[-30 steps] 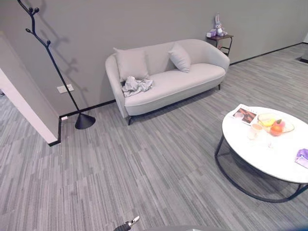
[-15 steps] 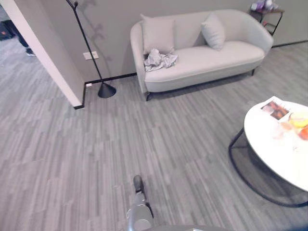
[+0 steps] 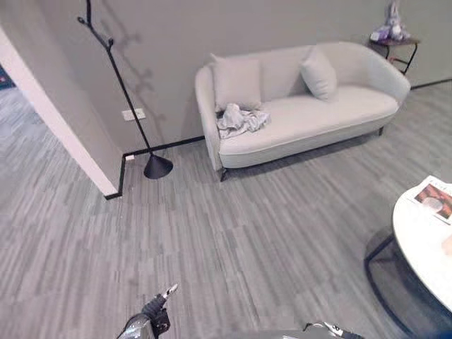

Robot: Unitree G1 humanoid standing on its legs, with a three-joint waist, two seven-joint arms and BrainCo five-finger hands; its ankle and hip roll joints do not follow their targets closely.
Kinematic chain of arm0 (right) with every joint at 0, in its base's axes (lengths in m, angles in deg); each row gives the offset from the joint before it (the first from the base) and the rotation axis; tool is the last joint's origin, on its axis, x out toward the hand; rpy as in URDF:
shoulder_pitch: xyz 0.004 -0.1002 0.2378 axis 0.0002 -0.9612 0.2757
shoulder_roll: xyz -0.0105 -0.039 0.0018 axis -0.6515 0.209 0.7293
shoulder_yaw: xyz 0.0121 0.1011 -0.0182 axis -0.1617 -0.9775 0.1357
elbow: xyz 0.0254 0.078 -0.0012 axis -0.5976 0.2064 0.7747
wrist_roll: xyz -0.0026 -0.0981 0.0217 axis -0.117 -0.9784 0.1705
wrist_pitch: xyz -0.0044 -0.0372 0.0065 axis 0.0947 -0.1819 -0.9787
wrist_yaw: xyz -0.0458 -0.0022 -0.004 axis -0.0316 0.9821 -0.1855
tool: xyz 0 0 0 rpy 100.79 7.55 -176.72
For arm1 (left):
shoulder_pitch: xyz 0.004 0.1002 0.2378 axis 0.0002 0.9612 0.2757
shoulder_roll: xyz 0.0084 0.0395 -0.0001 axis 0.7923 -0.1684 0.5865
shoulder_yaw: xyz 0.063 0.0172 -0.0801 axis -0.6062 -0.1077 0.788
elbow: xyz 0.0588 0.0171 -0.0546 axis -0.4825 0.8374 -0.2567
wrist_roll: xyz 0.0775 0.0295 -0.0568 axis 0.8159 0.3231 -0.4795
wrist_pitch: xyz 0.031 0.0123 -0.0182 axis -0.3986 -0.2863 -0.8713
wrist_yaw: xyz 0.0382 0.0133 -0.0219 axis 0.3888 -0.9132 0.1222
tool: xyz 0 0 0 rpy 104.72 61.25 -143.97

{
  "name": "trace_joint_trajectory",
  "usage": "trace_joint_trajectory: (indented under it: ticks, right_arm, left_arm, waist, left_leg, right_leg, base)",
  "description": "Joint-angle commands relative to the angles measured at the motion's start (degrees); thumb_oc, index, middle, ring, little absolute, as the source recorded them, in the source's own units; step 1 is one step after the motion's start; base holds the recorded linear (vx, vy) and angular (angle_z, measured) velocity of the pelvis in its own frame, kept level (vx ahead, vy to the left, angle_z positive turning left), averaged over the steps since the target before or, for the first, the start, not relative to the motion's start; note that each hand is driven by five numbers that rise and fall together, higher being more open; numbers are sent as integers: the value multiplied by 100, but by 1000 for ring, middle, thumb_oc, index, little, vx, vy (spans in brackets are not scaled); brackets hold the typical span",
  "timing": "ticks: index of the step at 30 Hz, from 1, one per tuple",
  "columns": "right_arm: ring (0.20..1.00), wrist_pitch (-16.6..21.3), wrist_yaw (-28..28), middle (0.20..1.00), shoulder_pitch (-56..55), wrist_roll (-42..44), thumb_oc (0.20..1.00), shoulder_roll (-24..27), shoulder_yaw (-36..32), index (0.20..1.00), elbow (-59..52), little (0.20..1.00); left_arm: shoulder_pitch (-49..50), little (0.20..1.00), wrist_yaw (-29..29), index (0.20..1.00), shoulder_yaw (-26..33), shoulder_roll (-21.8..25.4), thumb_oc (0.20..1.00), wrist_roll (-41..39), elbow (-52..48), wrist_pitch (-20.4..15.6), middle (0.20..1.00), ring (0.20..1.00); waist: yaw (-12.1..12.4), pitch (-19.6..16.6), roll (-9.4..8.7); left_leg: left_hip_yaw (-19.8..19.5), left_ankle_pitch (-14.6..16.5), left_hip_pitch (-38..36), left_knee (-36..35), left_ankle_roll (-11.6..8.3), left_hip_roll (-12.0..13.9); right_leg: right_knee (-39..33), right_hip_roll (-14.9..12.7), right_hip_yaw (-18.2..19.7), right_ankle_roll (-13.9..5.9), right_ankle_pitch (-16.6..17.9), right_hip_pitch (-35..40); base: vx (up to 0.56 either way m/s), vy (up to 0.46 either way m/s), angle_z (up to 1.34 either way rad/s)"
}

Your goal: Hang the clothes on the sofa on the clothes rack.

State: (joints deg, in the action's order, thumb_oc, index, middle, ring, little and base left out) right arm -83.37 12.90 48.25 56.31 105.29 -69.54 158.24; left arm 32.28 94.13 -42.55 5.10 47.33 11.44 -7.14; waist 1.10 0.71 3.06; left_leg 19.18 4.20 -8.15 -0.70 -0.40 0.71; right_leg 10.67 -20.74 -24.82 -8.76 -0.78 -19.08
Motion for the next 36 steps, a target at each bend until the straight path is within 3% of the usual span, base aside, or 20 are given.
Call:
trace_joint_trajectory:
  ticks: [1, 4, 6, 9, 10, 11, 12, 13, 14, 16, 17, 19, 21, 22, 23, 24, 27, 31, 33, 36]
  right_arm:
    - [1000, 121, 63, 1000, 318, 82, 1000, -479, -339, 1000, -230, 1000]
    - [1000, 5, 23, 1000, 128, 128, 1000, -490, -648, 1000, -110, 1000]
    - [1000, -51, 86, 1000, 9, 109, 1000, -470, -736, 1000, -32, 1000]
    - [1000, -26, 81, 1000, -65, 39, 1000, -457, -699, 1000, 0, 1000]
    - [1000, -11, 68, 1000, -15, -22, 1000, -447, -625, 1000, -11, 1000]
    - [1000, 15, 100, 1000, 97, -257, 1000, -415, -330, 1000, -90, 1000]
    - [1000, 16, 136, 1000, 116, -357, 1000, -383, -206, 1000, -214, 1000]
    - [1000, 15, 136, 1000, 116, -357, 1000, -382, -205, 1000, -215, 1000]
    - [1000, 69, 105, 1000, 181, -630, 1000, -382, 168, 1000, -620, 1000]
    - [1000, 128, 53, 1000, 172, -742, 1000, -287, 357, 1000, -944, 1000]
    - [1000, 151, 20, 1000, 190, -866, 1000, -171, 450, 1000, -1181, 1000]
    - [1000, 162, -161, 1000, 222, -1157, 1000, 165, 424, 1000, -1961, 1000]
    - [1000, 136, -145, 1000, 192, -1188, 1000, 322, 330, 1000, -2414, 1000]
    - [1000, 164, -151, 1000, 149, -1279, 1000, 601, 81, 1000, -2996, 1000]
    - [1000, 169, -170, 1000, 121, -1377, 1000, 710, 21, 1000, -3156, 1000]
    - [1000, 161, -169, 1000, 109, -1381, 1000, 720, 17, 1000, -3171, 1000]
    - [1000, 220, -312, 1000, 196, -1782, 1000, 1006, -178, 1000, -3575, 1000]
    - [1000, 232, -287, 1000, 418, -1796, 1000, 954, -29, 1000, -3529, 1000]
    - [1000, 248, -205, 1000, 428, -1842, 1000, 818, 114, 1000, -3393, 1000]
    - [1000, 315, -194, 1000, 376, -1801, 1000, 729, 156, 1000, -3259, 1000]
  left_arm:
    - [216, 1000, -119, 1000, 181, 32, 1000, 78, 18, -157, 1000, 1000]
    - [140, 1000, -170, 1000, 290, 34, 1000, 274, 181, -81, 1000, 1000]
    - [202, 1000, -171, 1000, 341, 33, 1000, 473, 329, -61, 1000, 1000]
    - [270, 1000, -185, 1000, 369, -2, 1000, 483, 393, -92, 1000, 1000]
    - [285, 1000, -220, 1000, 374, -43, 1000, 378, 363, -131, 1000, 1000]
    - [289, 1000, -279, 1000, 459, -110, 1000, 21, 258, -165, 1000, 1000]
    - [312, 1000, -256, 1000, 493, -128, 1000, -65, 252, -175, 1000, 1000]
    - [313, 1000, -255, 1000, 494, -129, 1000, -65, 252, -175, 1000, 1000]
    - [263, 1000, -337, 1000, 315, -379, 1000, -41, 278, -168, 1000, 1000]
    - [364, 1000, -184, 1000, 194, -247, 1000, 256, 156, -37, 1000, 1000]
    - [376, 1000, -136, 1000, 32, -252, 1000, 250, -43, -159, 1000, 1000]
    - [353, 1000, -118, 1000, -252, -352, 1000, 264, -604, -143, 1000, 1000]
    - [397, 1000, -120, 1000, -225, -338, 1000, 142, -846, -134, 1000, 1000]
    - [468, 1000, -89, 1000, -86, -292, 1000, 72, -1035, -90, 1000, 1000]
    - [490, 1000, -78, 1000, -44, -284, 1000, 79, -1085, -71, 1000, 1000]
    - [495, 1000, -79, 1000, -45, -292, 1000, 80, -1089, -69, 1000, 1000]
    - [618, 1000, -112, 1000, 318, -278, 1000, 193, -964, 32, 1000, 1000]
    - [804, 1000, -167, 1000, 697, -156, 1000, 46, -655, 56, 1000, 1000]
    - [938, 1000, -165, 1000, 797, -123, 1000, 175, -406, 83, 1000, 1000]
    - [991, 1000, -214, 1000, 853, -45, 1000, 266, -261, 10, 1000, 1000]
  waist:
    - [195, 423, -93]
    - [111, 374, -31]
    - [49, 284, -104]
    - [-2, 231, -193]
    - [-80, 259, -247]
    - [-84, 358, -196]
    - [-67, 380, -220]
    - [-74, 377, -210]
    - [15, 439, -460]
    - [196, 517, -576]
    - [247, 540, -625]
    - [300, 544, -633]
    - [286, 494, -604]
    - [273, 421, -530]
    - [261, 379, -490]
    - [259, 375, -501]
    - [315, 416, -303]
    - [511, 376, -336]
    - [665, 233, -367]
    - [872, 144, -622]
  left_leg:
    - [104, -172, 516, 387, -274, 109]
    - [-57, 203, 286, 651, -430, 225]
    - [-146, 436, 87, 791, -529, 273]
    - [-321, 462, -81, 984, -656, 382]
    - [-398, 295, -92, 1106, -669, 411]
    - [-577, -215, 43, 1824, -723, 729]
    - [-653, -588, 241, 2420, -730, 890]
    - [-664, -581, 253, 2435, -734, 903]
    - [-669, -1627, 634, 3634, -803, 1363]
    - [-250, -1911, 904, 4426, -986, 2018]
    - [-11, -1793, 1102, 4484, -1022, 2127]
    - [244, -1368, 1834, 4180, -977, 1876]
    - [351, -1311, 1955, 3758, -933, 1722]
    - [724, -1397, 2046, 2407, -915, 1591]
    - [897, -1481, 2044, 1707, -896, 1536]
    - [916, -1519, 2005, 1622, -884, 1491]
    - [1134, -2299, 2015, -330, -977, 1656]
    - [1290, -2501, 2132, -390, -1035, 2008]
    - [1438, -2535, 1962, -323, -936, 1913]
    - [1413, -2298, 2080, 93, -786, 1635]
  right_leg:
    - [-1273, -547, -51, -433, 1229, 1229]
    - [-1529, -967, -191, -616, 1604, 1141]
    - [-1522, -1000, -145, -624, 1663, 1239]
    - [-1341, -852, -4, -624, 1667, 1343]
    - [-1137, -850, 88, -595, 1701, 1225]
    - [-583, -434, 305, -315, 1179, 1185]
    - [-544, -257, 249, -152, 972, 1268]
    - [-545, -248, 237, -148, 969, 1271]
    - [-628, 284, 103, 274, 586, 1623]
    - [-869, 786, 29, 538, 233, 2068]
    - [-1062, 939, 30, 569, 189, 2260]
    - [-1414, 1103, 181, 570, 175, 2543]
    - [-1530, 1137, 231, 519, 194, 2565]
    - [-1567, 1173, 208, 362, 126, 2622]
    - [-1567, 1184, 177, 308, 61, 2673]
    - [-1567, 1160, 175, 301, 65, 2673]
    - [-1540, 1388, 15, 233, -217, 3153]
    - [-1225, 1612, 167, 272, -677, 3553]
    - [-1040, 1660, 256, 235, -880, 3776]
    - [-526, 1319, 229, 79, -545, 3848]
  base:
    - [496, -364, 100]
    - [444, -350, 74]
    - [461, -392, 77]
    - [441, -479, 25]
    - [484, -713, 22]
    - [422, -721, 21]
    - [318, -539, 29]
    - [379, -746, -4]
    - [426, -819, -5]
    - [461, -841, -18]
    - [375, -487, -39]
    - [361, -249, -21]
    - [250, -49, -6]
    - [298, 8, -51]
    - [298, 8, -47]
    - [229, 31, -33]
    - [469, -7, -42]
    - [576, -94, -22]
    - [680, -67, -29]
    - [563, 35, -28]
